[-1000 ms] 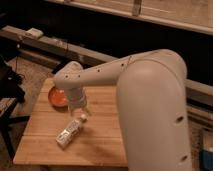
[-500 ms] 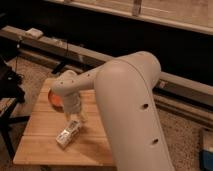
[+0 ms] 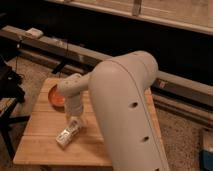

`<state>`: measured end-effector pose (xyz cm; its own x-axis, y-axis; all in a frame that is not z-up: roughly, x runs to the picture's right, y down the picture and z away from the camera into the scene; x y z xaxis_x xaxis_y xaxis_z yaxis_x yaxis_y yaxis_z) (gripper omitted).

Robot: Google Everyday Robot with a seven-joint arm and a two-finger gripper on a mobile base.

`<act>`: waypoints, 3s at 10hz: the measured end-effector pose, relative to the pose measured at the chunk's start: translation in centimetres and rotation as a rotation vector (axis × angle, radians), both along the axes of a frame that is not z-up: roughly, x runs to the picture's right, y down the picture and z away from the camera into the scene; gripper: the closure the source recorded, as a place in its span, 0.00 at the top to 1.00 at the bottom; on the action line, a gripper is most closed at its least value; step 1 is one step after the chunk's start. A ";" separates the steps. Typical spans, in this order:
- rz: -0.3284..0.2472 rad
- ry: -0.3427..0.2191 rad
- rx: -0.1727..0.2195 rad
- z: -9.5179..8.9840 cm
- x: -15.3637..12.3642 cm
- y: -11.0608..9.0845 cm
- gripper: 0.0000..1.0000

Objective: Place the bottle in the ceramic bowl

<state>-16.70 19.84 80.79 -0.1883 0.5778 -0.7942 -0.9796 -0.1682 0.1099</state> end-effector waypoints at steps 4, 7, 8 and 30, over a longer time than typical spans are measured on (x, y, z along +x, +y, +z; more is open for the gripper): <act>0.032 -0.019 -0.040 0.4 -1.2 1.3 0.65; 0.040 -0.037 -0.072 0.8 -1.3 1.9 0.51; 0.032 -0.044 -0.083 0.6 -0.9 1.7 0.38; -0.054 -0.255 0.250 6.8 -5.9 -24.3 0.31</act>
